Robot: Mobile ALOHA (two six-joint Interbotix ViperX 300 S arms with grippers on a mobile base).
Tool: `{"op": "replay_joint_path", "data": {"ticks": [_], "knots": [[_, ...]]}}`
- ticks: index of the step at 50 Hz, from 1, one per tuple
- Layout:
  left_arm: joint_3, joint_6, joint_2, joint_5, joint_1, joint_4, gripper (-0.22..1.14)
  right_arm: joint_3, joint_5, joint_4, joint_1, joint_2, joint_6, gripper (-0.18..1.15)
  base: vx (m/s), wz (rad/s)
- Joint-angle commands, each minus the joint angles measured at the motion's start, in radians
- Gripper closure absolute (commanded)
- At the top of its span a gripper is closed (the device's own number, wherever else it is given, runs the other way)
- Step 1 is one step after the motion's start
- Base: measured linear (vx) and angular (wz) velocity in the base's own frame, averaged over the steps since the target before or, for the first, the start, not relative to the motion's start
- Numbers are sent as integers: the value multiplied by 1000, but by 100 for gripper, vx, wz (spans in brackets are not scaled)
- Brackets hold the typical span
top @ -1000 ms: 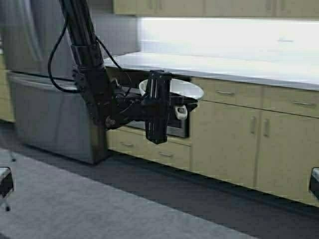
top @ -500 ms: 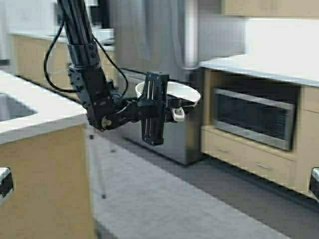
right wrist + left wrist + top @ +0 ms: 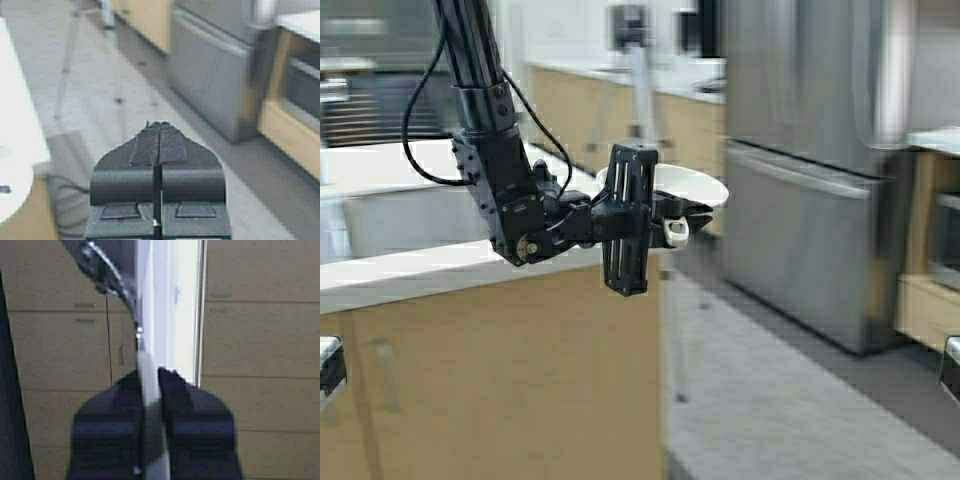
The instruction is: Wash the pan
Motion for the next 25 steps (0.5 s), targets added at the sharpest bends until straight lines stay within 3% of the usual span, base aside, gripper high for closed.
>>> {"op": "replay_joint_path", "data": {"ticks": [1, 15, 25], "knots": [[0, 3, -69, -21, 0, 3, 89, -12, -11, 0, 2, -25, 0, 91, 11, 61], [29, -5, -83, -21, 0, 6, 89, -9, 17, 0, 2, -69, 2, 91, 10, 59], [37, -8, -77, -21, 0, -5, 89, -11, 18, 2, 2, -60, 15, 91, 8, 41]]}}
